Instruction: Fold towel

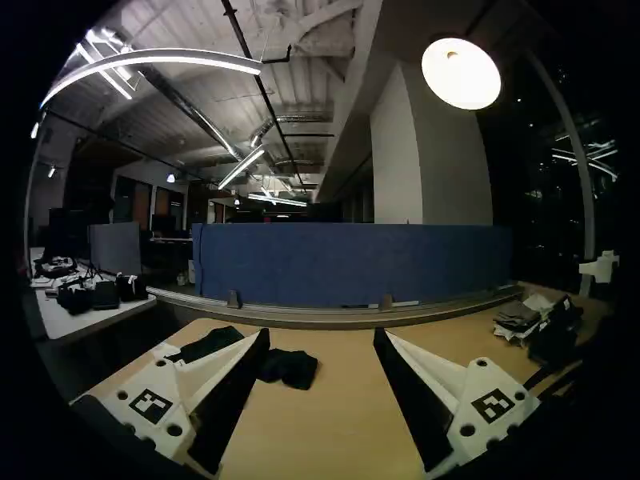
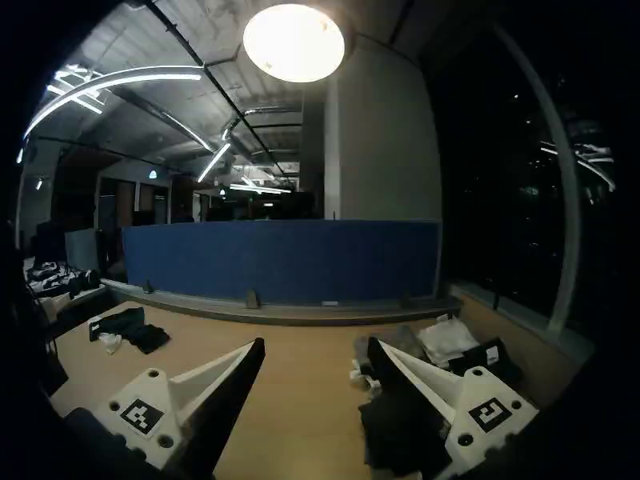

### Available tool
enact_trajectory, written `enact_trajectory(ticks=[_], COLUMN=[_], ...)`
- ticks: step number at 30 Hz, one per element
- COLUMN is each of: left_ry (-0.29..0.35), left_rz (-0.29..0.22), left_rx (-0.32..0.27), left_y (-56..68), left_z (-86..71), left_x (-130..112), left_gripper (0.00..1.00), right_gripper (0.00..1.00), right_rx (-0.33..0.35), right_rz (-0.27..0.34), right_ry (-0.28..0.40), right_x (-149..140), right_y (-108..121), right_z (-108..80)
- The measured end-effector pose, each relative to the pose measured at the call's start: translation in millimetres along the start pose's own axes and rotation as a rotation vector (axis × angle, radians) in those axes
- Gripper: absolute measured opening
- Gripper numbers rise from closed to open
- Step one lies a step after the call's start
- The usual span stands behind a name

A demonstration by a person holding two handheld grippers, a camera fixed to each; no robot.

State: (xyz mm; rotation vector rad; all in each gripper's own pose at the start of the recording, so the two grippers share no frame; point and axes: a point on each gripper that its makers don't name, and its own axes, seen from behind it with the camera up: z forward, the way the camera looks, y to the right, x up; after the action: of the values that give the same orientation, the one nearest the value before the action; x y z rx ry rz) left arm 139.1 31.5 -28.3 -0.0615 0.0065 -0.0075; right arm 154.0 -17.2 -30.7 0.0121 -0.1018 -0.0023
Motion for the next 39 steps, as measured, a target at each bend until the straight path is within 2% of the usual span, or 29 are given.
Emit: enact_trajectory(ticks=[5,9,17,26,33,39], left_ry=[0.004,0.005,0.011,0.011,0.001,-0.003], left_rz=[0.065,0.089,0.077,0.024,-0.006,-0.002], left_rx=[-0.006,-0.001,0.026,0.04,0.048,0.052], left_y=[3.7,2.1,-17.0,-25.3,-29.1,-30.4], left_z=[4.6,7.3,11.7,18.7,20.4,21.7], left_x=[-24,-42,-76,-107,-126,-133], left_gripper=[0.96,0.97,0.96,0.96,0.96,0.96], right_gripper=[1.0,1.0,1.0,1.0,1.0,1.0], right_rx=[-0.003,-0.014,-0.02,0.024,0.024,0.02], right_rz=[0.015,0.017,-0.057,-0.089,-0.089,-0.089], right_ry=[-0.018,-0.036,-0.062,-0.056,-0.048,-0.05], right_x=[-9,-12,-17,-17,-15,-18], right_y=[-2,-5,-26,-60,-59,-54], right_z=[5.2,7.7,16.9,30.9,34.7,37.6])
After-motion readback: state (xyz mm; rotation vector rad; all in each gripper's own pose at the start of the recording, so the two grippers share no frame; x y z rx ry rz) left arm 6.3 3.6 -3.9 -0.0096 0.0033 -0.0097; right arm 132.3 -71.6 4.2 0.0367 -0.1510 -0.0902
